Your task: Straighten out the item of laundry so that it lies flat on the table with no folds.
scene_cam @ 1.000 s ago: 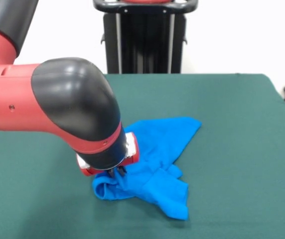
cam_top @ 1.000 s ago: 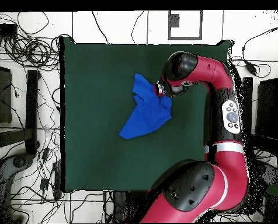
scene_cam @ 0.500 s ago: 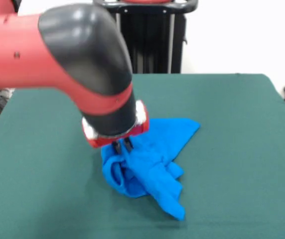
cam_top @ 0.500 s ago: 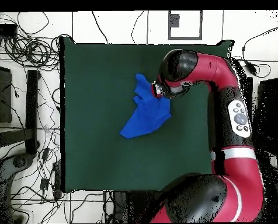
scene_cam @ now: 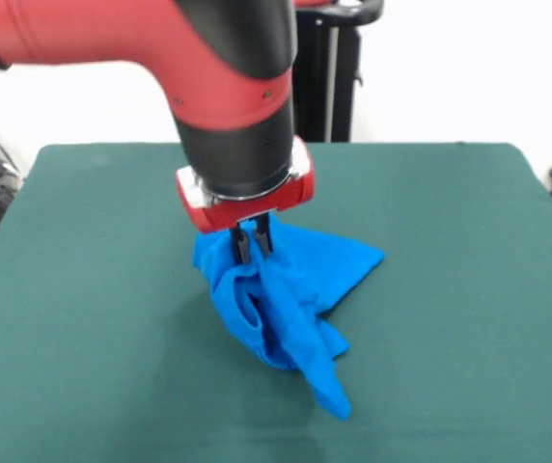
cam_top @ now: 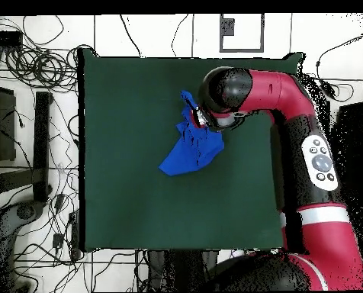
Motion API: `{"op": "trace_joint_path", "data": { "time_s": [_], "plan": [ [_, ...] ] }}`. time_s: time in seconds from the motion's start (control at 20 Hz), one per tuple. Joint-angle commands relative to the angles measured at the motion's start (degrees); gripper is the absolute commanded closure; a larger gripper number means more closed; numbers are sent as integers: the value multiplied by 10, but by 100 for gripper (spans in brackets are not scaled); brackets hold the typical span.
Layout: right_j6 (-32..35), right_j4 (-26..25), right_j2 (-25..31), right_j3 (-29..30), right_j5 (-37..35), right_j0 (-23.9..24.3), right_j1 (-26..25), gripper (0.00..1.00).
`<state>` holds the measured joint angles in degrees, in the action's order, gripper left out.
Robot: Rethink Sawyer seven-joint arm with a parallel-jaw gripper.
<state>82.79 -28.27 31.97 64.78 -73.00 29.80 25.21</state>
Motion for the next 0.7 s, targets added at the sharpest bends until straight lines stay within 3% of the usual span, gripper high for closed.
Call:
{"op": "trace_joint_path", "data": {
  "time_s": [0.05,0.5,0.7],
  "plan": [
    [24,2,-11,124,80,-15,25,100],
    [17,1,-25,117,60,-21,38,100],
    [29,5,-21,159,118,-7,54,100]
  ]
}}
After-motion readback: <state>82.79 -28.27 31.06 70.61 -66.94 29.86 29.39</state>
